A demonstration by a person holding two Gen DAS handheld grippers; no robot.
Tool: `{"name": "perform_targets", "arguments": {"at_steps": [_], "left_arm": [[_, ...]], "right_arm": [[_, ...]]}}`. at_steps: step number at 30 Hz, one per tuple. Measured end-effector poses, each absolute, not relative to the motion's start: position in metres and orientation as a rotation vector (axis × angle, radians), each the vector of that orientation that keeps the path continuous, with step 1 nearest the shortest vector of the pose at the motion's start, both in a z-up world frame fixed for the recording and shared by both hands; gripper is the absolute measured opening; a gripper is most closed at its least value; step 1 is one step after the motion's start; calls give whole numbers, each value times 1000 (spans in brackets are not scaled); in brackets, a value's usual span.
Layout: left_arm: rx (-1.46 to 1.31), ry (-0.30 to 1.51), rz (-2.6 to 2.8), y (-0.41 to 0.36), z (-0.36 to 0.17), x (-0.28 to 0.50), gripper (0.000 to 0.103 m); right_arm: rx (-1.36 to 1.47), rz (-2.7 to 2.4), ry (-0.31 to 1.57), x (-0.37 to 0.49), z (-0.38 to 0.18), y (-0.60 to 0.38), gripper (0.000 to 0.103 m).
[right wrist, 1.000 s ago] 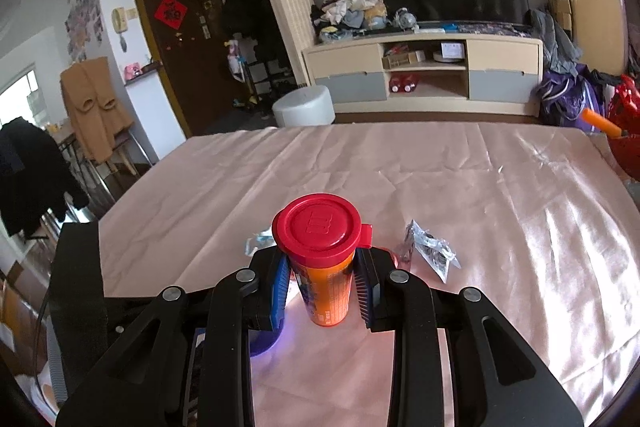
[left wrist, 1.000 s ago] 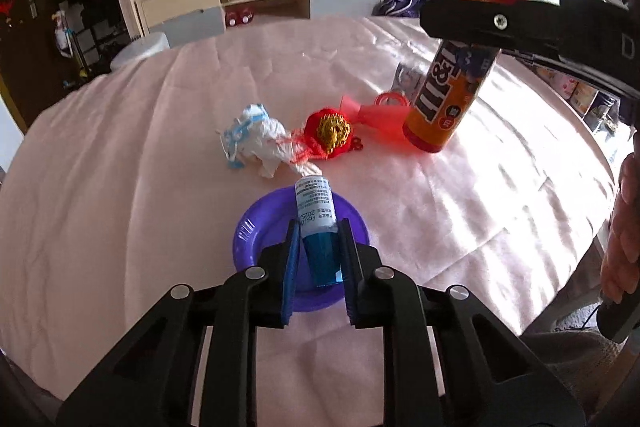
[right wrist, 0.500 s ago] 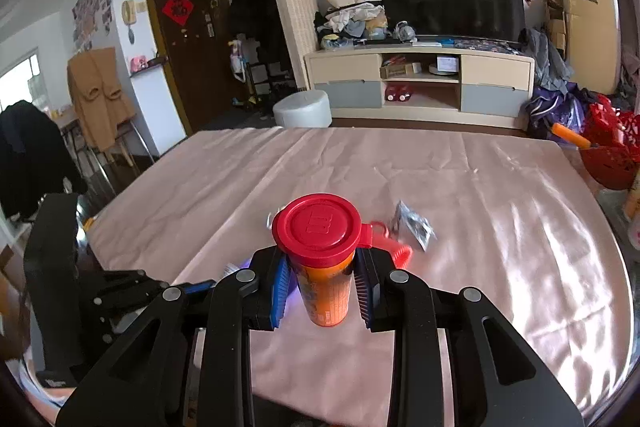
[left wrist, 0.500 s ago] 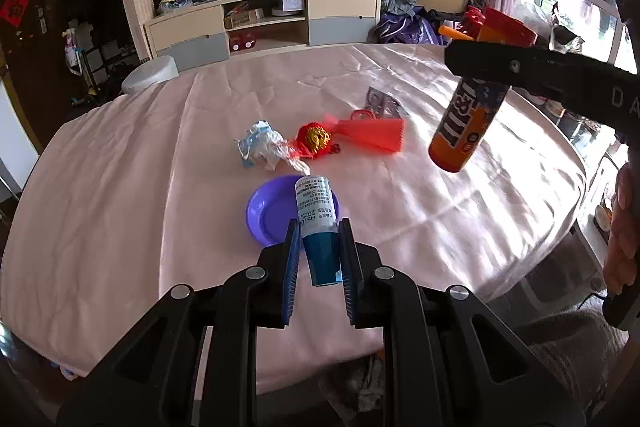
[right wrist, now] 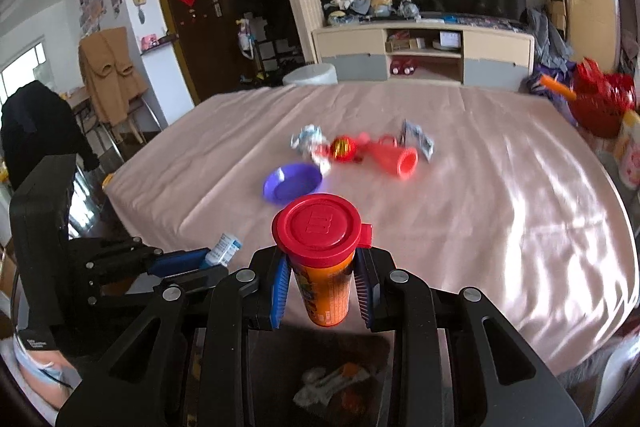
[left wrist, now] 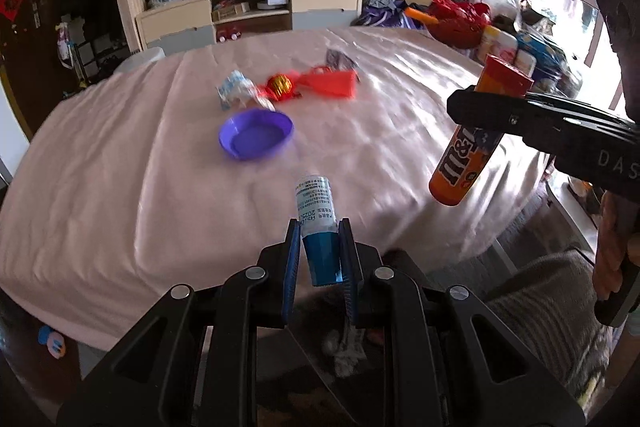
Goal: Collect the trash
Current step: 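Lower the can and tube into the black bin and open both tools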
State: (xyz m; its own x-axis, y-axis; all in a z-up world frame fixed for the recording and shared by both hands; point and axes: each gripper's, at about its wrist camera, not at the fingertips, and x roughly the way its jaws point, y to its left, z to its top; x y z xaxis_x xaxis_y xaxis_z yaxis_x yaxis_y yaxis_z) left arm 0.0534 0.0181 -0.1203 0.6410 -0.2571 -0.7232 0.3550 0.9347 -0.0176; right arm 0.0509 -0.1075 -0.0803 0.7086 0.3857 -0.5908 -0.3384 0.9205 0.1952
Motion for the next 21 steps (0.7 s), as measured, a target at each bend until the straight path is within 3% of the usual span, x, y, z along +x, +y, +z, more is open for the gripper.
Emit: {"name": "perform_targets", "arguments": {"at_steps": [21], "left_arm": [[78, 1080, -408, 3, -245, 7, 18]], "right_arm": [[162, 384, 915, 16, -211, -110, 29]]}}
